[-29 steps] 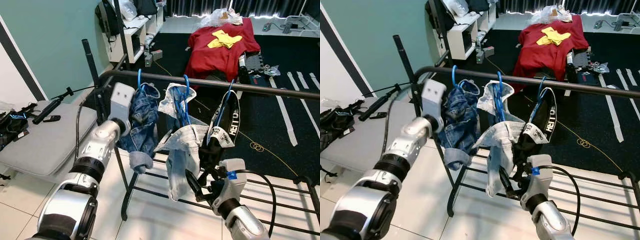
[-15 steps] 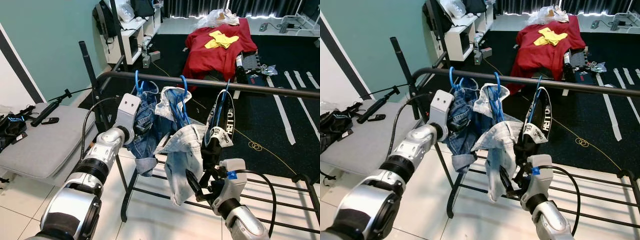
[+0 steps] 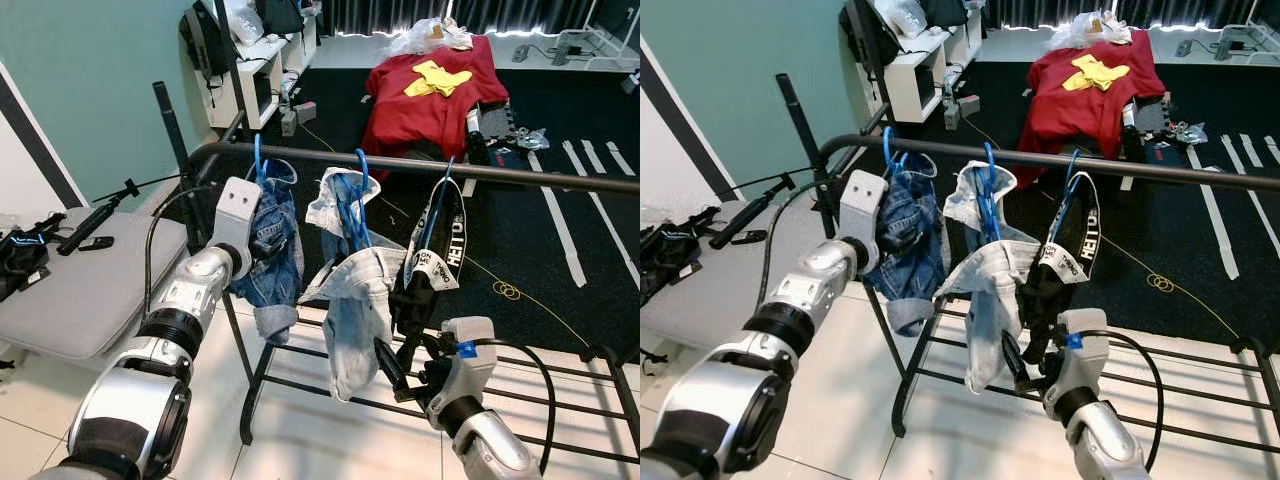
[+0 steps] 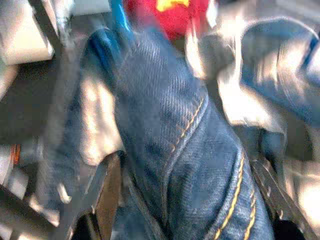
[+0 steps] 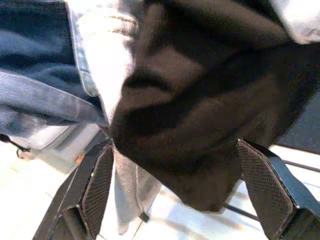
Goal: Hang hanger
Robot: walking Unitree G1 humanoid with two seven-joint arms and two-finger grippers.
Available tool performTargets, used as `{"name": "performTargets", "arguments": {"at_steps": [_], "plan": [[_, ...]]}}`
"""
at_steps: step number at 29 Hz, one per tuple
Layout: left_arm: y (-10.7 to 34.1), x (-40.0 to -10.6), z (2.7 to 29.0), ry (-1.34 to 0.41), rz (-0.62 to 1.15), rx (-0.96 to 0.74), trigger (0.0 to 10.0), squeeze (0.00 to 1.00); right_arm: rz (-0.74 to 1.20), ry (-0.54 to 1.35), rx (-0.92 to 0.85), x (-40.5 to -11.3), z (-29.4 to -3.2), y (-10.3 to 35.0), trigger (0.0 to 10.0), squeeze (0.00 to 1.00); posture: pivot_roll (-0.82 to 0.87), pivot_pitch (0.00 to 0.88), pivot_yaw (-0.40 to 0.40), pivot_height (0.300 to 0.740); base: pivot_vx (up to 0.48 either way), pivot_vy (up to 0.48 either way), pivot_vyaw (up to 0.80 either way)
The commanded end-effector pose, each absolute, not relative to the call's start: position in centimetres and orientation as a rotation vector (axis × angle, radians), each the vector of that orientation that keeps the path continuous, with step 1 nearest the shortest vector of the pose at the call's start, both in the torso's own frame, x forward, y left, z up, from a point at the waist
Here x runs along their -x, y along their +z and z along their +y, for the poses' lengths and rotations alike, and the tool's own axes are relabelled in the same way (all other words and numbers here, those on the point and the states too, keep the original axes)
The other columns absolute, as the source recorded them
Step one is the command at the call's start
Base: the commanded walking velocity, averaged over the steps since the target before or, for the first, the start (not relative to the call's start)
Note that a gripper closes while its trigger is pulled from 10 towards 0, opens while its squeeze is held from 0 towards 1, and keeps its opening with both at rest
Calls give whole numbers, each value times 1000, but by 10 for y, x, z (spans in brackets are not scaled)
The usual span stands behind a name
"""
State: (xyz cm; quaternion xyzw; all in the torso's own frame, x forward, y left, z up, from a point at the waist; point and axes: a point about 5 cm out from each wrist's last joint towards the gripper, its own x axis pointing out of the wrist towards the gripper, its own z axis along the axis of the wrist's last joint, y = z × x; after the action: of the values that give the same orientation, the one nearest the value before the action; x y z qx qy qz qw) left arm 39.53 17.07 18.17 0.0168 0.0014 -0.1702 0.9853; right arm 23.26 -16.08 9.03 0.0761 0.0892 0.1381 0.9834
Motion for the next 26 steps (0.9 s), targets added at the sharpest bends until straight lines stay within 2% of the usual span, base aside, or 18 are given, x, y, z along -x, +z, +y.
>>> {"name": "performTargets", "arguments": {"at_steps": [1,2,4,6,7,9,10,11,19,23,25,26], "plan": [[199,-388,200,-357,-110,13,0,0,193,261,-154,-231,-164,87,10000,0,-105,73,81,740,0,0,0],[199,-388,200,-357,-110,13,0,0,193,261,-154,-231,-164,87,10000,0,-105,73,81,740,0,0,0],[196,-370,231,-381,-135,74,0,0,198,268,-159,-231,-166,87,10000,0,-96,76,69,740,0,0,0],[195,-358,236,-434,-163,111,2902,0,203,275,-159,-231,-166,87,10000,0,-94,75,63,740,0,0,0],[196,-354,234,-467,-181,116,3255,0,205,276,-158,-231,-166,87,10000,0,-94,75,63,740,0,0,0],[196,-354,234,-467,-181,116,3255,0,205,276,-158,-231,-166,87,10000,0,-94,75,63,740,0,0,0],[198,-349,230,-514,-193,119,4902,0,207,278,-157,-231,-167,86,10000,0,-93,75,63,740,-259,0,0],[198,-346,225,-555,-202,117,10000,0,208,279,-156,-231,-167,86,10000,0,-93,74,63,740,-274,0,0],[201,-343,218,-613,-233,121,10000,0,208,278,-155,-232,-166,86,10000,0,-100,74,71,740,-289,0,0],[213,-343,208,-641,-292,134,10000,0,205,272,-155,-232,-167,87,10000,0,-97,74,69,740,-259,0,0],[236,-347,189,-660,-402,139,10000,0,204,271,-154,-233,-167,87,10000,0,-99,70,66,740,0,0,0],[236,-347,189,-660,-402,139,10000,0,204,271,-154,-233,-167,87,10000,0,-99,70,66,740,0,0,0]]}}
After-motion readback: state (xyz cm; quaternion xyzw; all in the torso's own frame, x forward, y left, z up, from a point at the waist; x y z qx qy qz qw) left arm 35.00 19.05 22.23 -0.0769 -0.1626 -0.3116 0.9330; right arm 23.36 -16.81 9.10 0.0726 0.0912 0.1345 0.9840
